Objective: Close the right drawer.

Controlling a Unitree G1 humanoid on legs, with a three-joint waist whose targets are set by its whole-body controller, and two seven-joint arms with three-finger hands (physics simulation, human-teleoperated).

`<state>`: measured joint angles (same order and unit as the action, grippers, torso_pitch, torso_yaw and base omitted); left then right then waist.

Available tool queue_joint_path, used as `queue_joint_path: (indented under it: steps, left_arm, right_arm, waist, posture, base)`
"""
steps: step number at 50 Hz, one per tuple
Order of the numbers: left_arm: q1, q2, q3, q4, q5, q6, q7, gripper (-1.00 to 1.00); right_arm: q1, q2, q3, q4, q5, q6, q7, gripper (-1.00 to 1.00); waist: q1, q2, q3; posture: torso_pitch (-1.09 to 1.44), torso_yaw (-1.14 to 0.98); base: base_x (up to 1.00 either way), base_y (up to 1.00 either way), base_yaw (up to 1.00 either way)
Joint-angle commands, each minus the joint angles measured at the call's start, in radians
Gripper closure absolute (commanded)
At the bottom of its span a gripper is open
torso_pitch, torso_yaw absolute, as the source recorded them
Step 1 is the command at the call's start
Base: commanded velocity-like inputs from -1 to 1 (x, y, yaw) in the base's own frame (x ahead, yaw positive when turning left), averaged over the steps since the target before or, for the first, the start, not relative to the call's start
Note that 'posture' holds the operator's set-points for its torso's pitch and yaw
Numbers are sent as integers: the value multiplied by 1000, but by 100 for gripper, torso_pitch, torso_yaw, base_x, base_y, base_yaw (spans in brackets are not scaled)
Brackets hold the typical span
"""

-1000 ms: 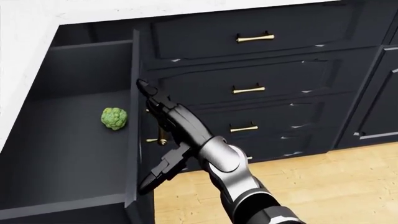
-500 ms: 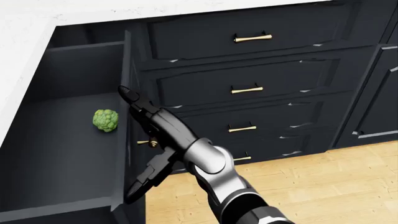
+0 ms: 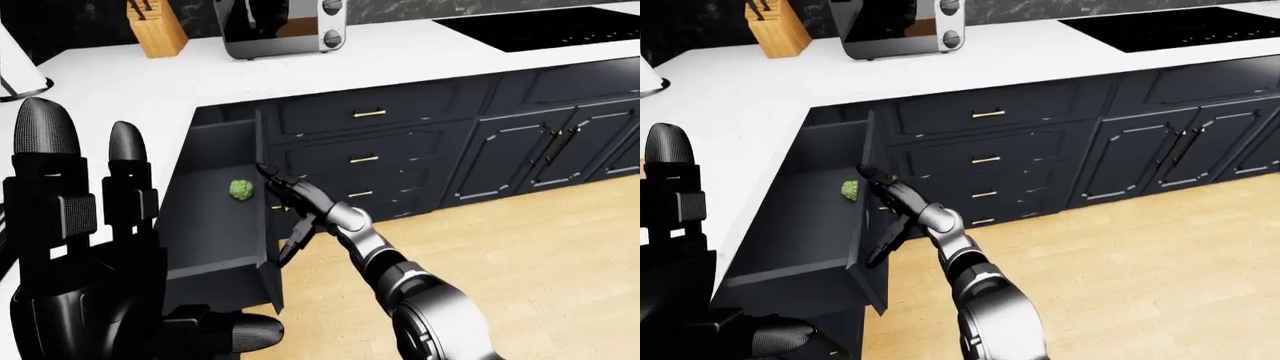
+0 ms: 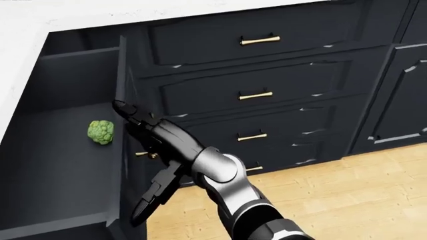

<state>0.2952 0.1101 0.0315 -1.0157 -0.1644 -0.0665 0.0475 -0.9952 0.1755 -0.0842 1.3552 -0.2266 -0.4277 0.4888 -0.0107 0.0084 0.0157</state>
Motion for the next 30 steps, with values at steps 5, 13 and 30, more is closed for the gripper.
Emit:
queue_joint_path:
  steps: [5, 13, 30]
  left_arm:
    - [-6, 3, 7, -31, -4, -22, 0, -100]
    - [-14, 1, 12, -31, -6, -10, -1, -100]
    - [-11, 10, 12, -31, -13, -15, 9, -100]
  right_arm:
    - [-31, 42, 27, -18, -23, -17, 88, -100]
    - [-35, 50, 30, -17, -34, -11, 88, -100]
    - [-40, 77, 34, -14, -54, 0, 98, -100]
  waist:
    - [10, 6, -16]
    - [10, 8, -17]
    - [10, 10, -18]
  posture:
    - [0, 0]
    - [0, 0]
    - [0, 0]
  base:
    - [0, 0, 0]
    - [0, 0, 0]
    - [0, 0, 0]
